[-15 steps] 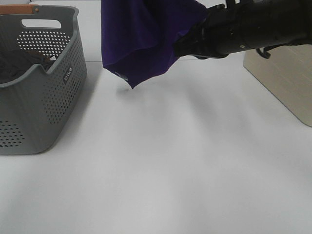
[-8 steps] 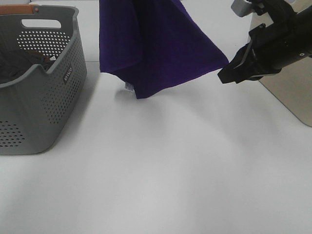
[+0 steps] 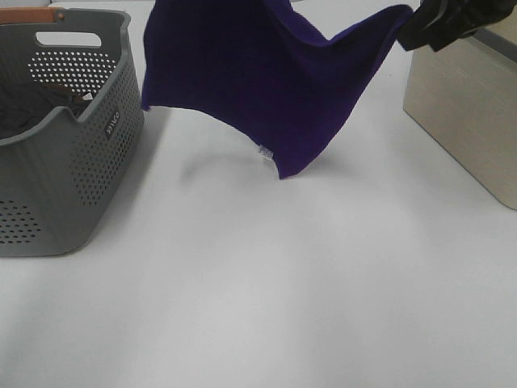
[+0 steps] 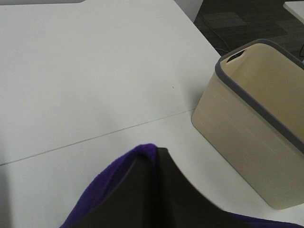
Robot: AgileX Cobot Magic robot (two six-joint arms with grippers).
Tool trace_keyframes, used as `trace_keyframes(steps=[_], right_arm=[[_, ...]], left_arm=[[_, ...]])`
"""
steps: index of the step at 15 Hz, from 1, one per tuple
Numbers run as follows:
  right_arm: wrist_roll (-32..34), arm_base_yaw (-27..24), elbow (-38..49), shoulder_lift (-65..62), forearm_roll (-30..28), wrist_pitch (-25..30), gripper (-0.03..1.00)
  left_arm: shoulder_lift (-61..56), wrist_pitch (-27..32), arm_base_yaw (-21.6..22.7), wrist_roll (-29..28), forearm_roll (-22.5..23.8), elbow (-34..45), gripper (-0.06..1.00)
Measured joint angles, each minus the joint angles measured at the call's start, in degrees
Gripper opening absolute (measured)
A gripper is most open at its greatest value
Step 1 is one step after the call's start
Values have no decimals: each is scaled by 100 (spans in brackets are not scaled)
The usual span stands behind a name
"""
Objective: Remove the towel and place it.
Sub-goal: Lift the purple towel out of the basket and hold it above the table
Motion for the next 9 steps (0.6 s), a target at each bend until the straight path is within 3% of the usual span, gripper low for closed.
trace_keyframes(steps=[2, 4, 6, 9], right_arm=[[309, 0, -613, 0, -682, 350, 0], [773, 0, -1014, 0, -1295, 659, 0], [917, 0, -1261, 0, -1604, 905, 0], [1008, 0, -1381, -80, -1822, 1438, 0]], left_arm=[[0, 115, 92, 17, -86, -17, 0], [0, 613, 172, 120, -155, -29, 0], [0, 1100, 172, 338, -183, -17, 0], [-52, 1134, 166, 378, -269, 481, 0]])
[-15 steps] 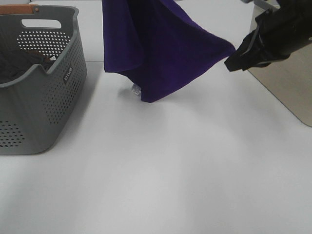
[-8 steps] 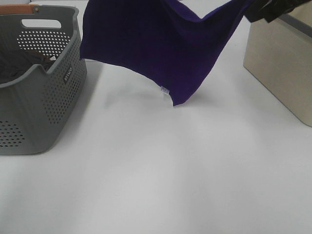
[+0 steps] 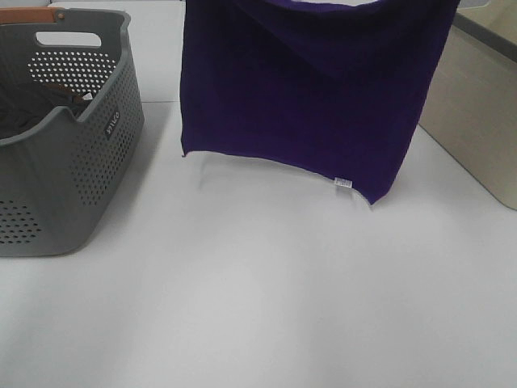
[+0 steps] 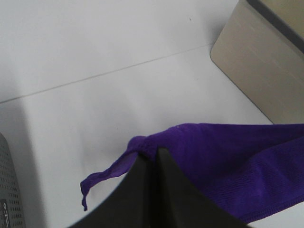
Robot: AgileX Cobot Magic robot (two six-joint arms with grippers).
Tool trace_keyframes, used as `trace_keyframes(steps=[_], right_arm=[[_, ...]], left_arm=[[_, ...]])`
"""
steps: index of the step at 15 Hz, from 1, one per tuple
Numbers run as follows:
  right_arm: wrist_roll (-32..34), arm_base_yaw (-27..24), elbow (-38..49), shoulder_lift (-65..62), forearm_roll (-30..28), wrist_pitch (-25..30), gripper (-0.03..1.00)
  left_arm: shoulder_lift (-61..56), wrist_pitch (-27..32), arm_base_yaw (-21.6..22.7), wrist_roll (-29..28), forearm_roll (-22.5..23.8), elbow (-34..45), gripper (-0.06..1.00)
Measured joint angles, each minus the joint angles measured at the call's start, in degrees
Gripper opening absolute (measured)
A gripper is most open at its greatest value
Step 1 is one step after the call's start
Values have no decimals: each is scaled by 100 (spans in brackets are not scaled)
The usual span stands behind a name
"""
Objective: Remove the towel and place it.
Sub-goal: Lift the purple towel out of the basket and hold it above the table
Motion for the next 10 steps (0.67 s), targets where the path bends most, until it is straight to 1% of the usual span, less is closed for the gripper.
trace_keyframes(steps=[1, 3, 5, 6, 7, 9, 10], right_arm=[[6, 0, 0, -109, 0, 34, 0], [6, 0, -6, -413, -23, 109, 0], [6, 0, -6, -642, 6, 143, 0], [11, 0, -6, -659, 143, 172, 0], [57, 0, -6, -625, 424, 183, 0], [126, 0, 34, -504, 1157, 178, 0], [143, 0, 109, -476, 1329, 103, 0]], left_arm=[[-109, -166, -6, 17, -126, 275, 0], [-625, -796, -11, 80, -493, 1037, 0], [-1346, -1501, -11, 166, -590, 1925, 0], [-1507, -1770, -11, 166, -613, 2275, 0], [-1530, -1919, -11, 172, -653, 2504, 0], [-1364, -2103, -11, 378, -762, 2595, 0], [-1341, -2189, -11, 447, -796, 2595, 0]])
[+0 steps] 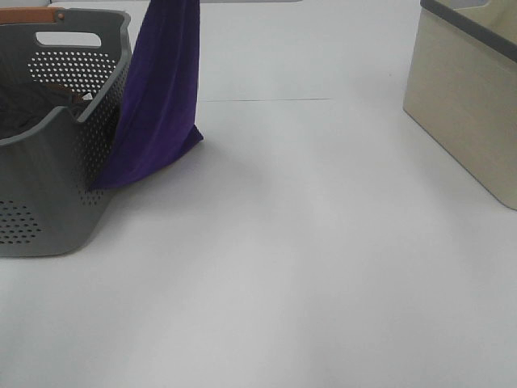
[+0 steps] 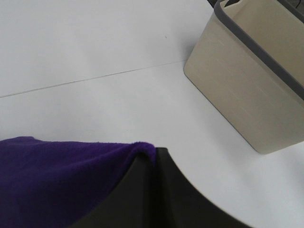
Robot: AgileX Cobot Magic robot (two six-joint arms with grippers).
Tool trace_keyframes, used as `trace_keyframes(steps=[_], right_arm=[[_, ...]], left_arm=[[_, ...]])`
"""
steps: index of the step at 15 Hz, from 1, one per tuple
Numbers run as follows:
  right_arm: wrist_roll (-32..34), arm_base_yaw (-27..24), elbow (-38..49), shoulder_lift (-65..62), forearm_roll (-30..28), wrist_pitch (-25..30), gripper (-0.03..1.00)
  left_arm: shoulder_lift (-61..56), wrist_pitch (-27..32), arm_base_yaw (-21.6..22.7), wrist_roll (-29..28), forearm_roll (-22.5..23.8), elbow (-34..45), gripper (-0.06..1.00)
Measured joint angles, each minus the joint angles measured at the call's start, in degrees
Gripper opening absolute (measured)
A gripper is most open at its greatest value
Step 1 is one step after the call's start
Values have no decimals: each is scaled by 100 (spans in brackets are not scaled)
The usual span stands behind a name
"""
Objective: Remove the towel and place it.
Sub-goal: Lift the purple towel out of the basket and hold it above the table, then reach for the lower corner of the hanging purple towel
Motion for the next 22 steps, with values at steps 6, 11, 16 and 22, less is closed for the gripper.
trace_keyframes(steps=[6, 11, 16, 22], right_arm=[[453, 0, 2045, -252, 997, -2309, 4], [241, 46, 2418, -120, 2183, -3037, 48], [0, 1650, 2435, 791, 2057, -4887, 54], [63, 2298, 2435, 1960, 2280, -6113, 68]], left_arm=[[327, -842, 0, 504, -57, -1026, 0], [917, -859, -6, 625, -57, -1753, 0], [1014, -882, -46, 705, -57, -2103, 0], [1014, -722, -46, 722, 195, -2103, 0]])
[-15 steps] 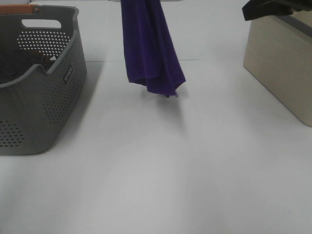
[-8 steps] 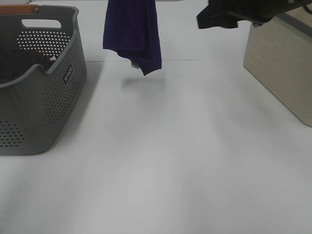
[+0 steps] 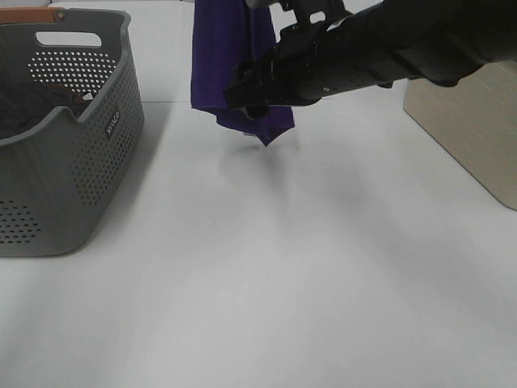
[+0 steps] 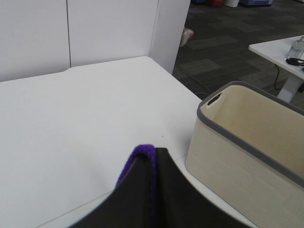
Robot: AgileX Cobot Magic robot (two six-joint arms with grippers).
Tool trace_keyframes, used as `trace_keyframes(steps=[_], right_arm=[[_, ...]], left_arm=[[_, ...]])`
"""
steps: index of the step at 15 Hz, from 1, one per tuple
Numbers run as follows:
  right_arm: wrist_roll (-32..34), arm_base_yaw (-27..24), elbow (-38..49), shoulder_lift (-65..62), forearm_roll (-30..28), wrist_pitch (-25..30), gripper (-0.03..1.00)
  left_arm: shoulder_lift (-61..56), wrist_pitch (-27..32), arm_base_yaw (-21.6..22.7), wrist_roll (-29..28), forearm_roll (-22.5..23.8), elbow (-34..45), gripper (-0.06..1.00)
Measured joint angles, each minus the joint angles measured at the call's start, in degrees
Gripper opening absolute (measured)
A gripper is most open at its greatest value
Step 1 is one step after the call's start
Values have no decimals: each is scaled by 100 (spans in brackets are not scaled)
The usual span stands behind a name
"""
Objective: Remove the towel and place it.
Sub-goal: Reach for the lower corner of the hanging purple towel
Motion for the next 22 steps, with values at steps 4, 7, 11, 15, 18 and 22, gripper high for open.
trace_keyframes(steps=[4, 7, 11, 15, 18, 22], right_arm=[[86, 0, 0, 510, 160, -498, 68], [86, 0, 0, 688, 160, -619, 68], [86, 0, 6, 693, 160, -808, 64], [40, 120, 11, 693, 126, -120, 64], [-120, 218, 11, 693, 86, -470, 64], [-172, 218, 11, 699, -34, -957, 48]], left_arm=[[0, 46, 0, 6, 115, 0, 0], [0, 275, 0, 6, 269, 0, 0], [0, 361, 0, 6, 292, 0, 0], [0, 372, 0, 6, 292, 0, 0], [0, 372, 0, 6, 292, 0, 0], [0, 367, 0, 6, 269, 0, 0]])
